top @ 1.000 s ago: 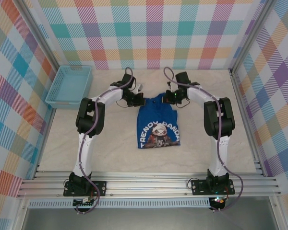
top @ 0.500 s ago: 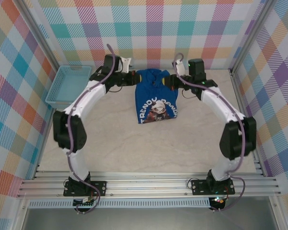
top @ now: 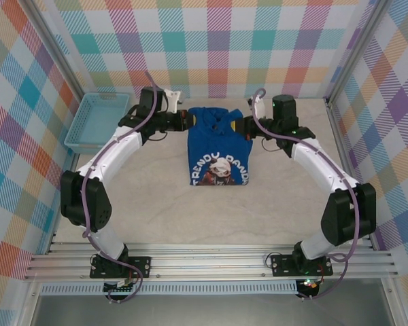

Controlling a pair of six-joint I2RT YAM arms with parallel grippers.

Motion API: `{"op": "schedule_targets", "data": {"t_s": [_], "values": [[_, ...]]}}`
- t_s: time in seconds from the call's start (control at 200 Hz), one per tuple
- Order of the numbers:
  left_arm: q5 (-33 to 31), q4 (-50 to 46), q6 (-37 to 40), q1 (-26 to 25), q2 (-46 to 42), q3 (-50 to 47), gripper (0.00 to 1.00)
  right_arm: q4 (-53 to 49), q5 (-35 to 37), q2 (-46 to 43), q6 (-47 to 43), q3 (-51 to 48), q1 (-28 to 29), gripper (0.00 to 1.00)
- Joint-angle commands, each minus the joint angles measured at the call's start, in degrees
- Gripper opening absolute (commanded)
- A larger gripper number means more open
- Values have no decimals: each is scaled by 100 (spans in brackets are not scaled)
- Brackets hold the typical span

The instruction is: Fold the inside-out t-shirt

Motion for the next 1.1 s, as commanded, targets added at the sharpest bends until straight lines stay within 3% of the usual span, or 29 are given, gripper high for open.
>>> {"op": "schedule_targets", "data": {"t_s": [0.0,0.13,0.25,0.37,0.55,0.8,0.95,1.095], "values": [[-483,-110,315,79,319,878,0,298,309,516,98,772,11,0],[-584,-345,445,154,912,2027,0,515,314,1144,70,1686,12,0],[-84,-318,479,147,1038,2316,0,648,-16,1402,-1,1996,5,0],[517,221,509,87,631,1170,0,965,-575,1191,-56,1289,14,2],[852,1445,286,-164,-370,-1285,0,1798,-1174,368,284,-606,102,3],[900,2131,-487,-632,-1454,-3470,0,1426,-797,-1121,751,-2751,205,4],[533,1976,-681,-666,-1533,-3704,0,736,-378,-1093,854,-2797,205,4],[147,1476,-529,-662,-1022,-3095,0,-366,251,-169,739,-1682,172,3]]}}
